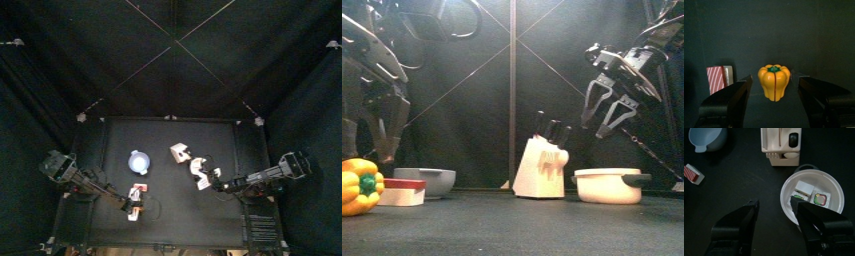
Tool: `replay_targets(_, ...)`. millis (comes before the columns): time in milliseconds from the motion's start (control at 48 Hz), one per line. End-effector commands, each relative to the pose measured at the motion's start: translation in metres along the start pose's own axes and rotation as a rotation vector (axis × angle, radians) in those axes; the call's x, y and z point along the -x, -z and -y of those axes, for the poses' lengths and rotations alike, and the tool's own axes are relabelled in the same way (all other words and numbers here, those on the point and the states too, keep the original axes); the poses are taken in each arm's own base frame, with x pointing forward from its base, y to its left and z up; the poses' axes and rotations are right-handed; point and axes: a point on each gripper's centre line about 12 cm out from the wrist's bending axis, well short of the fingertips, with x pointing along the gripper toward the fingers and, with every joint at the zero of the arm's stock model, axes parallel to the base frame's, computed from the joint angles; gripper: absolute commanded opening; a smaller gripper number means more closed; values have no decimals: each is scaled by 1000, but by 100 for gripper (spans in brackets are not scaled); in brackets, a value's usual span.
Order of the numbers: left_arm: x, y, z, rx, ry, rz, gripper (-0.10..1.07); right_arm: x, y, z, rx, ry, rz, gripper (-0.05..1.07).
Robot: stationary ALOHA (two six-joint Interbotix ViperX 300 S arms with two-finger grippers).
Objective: Grab salmon sushi
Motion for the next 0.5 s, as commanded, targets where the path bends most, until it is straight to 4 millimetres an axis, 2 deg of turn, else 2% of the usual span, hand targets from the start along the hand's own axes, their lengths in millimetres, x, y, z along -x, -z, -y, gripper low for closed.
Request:
replay_targets(0, 16, -10, -1, -3, 10, 61, 95, 5, -7, -7, -14, -25, 15, 87)
replay_targets(21, 23, -12, -5, -6, 6, 81, 95, 5, -8, -8, -16, -28, 16, 87)
replay_targets(188, 44, -14, -19, -32, -25, 153, 95, 6, -9, -10, -15, -33, 19, 87)
replay_targets(479, 50, 6, -60, 2, -85, 203, 95, 6, -10, -9, -16, -34, 22, 87)
